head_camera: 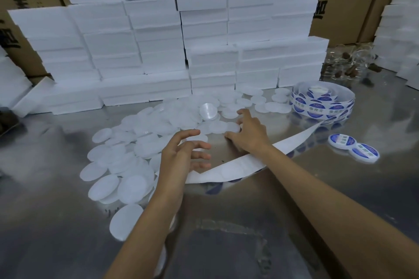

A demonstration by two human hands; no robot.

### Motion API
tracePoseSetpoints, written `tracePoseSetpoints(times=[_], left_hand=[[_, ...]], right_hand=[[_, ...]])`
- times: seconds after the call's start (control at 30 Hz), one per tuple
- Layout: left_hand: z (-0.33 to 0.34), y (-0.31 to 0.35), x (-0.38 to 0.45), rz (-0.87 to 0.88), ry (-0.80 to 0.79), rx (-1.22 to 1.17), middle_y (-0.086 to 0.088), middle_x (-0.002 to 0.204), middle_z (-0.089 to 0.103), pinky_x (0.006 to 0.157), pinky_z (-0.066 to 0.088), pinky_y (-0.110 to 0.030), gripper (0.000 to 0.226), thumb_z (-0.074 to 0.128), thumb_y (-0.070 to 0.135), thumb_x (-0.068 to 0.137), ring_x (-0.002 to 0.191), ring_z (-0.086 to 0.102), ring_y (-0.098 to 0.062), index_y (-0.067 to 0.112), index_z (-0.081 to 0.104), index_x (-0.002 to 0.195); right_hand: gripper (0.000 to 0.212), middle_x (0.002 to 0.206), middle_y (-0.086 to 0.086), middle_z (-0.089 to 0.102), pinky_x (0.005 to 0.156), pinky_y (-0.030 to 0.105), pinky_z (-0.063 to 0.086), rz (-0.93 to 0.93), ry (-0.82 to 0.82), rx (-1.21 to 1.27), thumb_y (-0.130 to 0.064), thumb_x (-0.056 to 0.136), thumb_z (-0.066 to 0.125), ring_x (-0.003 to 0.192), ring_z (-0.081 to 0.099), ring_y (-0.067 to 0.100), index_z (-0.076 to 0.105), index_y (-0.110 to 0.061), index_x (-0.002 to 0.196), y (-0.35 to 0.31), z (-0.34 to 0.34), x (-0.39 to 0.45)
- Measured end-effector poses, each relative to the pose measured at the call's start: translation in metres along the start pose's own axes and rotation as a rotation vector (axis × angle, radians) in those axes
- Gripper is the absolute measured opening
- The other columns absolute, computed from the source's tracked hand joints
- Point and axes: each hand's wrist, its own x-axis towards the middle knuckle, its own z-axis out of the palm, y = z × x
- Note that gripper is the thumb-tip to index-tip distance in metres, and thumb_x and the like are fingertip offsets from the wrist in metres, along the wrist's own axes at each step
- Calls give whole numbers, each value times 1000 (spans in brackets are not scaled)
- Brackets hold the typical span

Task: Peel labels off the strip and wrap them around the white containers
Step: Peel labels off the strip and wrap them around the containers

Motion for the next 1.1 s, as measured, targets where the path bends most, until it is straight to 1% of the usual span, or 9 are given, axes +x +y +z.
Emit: tracePoseSetpoints(times=[0.13,0.2,0.33,0.43,0.6,0.73,0.93,1.0,1.1], left_hand=[[-3,2,2,12,-13,-69,-11,86,76,63,58,-30,28,47,3,98,73,74,-28,18,70,105],[-2,3,1,27,-20,-87,-11,89,76,70,61,-34,25,49,4,98,79,75,-29,17,68,108],[4,9,-3,7,-51,-123,-3,110,73,75,61,-31,26,58,15,99,91,76,-22,29,60,120],[5,13,-7,-55,-171,-184,0,123,67,89,57,-36,34,59,26,99,98,75,-21,41,52,128],[6,16,-11,-43,-278,-271,-13,120,72,80,62,-37,42,44,1,104,102,73,-36,26,51,136],[0,17,-11,-28,-267,-277,-12,113,74,76,61,-32,40,41,-5,103,102,73,-35,20,55,130],[-10,21,-4,9,-117,-199,-20,114,69,72,61,-34,29,44,-2,102,92,74,-32,17,57,120],[-10,21,-4,43,-73,-140,-19,112,70,73,62,-36,28,50,-2,98,88,73,-32,19,58,116],[-10,20,-3,120,-29,-12,-8,108,73,84,61,-36,35,61,0,91,96,72,-29,23,57,117]], right_hand=[[71,122,9,62,98,42,35,-18,311,-344,-39,84,68,117,51,31,34,-14,142,6,-19,-13],[69,119,7,63,99,42,34,-84,381,-322,-40,84,69,116,52,30,37,-15,141,2,-29,-26],[70,113,-12,61,96,24,40,-230,145,252,-46,77,78,111,53,10,37,-37,133,-30,-42,-64],[67,111,-22,62,84,2,36,-342,12,414,-50,72,78,108,54,-3,38,-49,126,-54,-42,-92],[59,114,-23,59,85,3,38,-426,1,445,-39,78,76,116,53,2,43,-46,125,-67,-37,-113],[54,121,-25,52,87,10,40,-416,-21,384,-41,80,75,116,50,-2,44,-42,125,-58,-40,-117],[68,122,-28,46,100,26,40,-400,-392,104,-43,72,75,121,42,-2,40,-51,130,-30,-53,-111],[57,114,-25,56,98,22,40,-374,-397,115,-38,75,72,114,48,-1,49,-44,126,-27,-50,-109],[15,94,-21,67,79,12,42,-379,-379,137,-24,88,66,94,58,-2,67,-33,100,-27,-44,-108]])
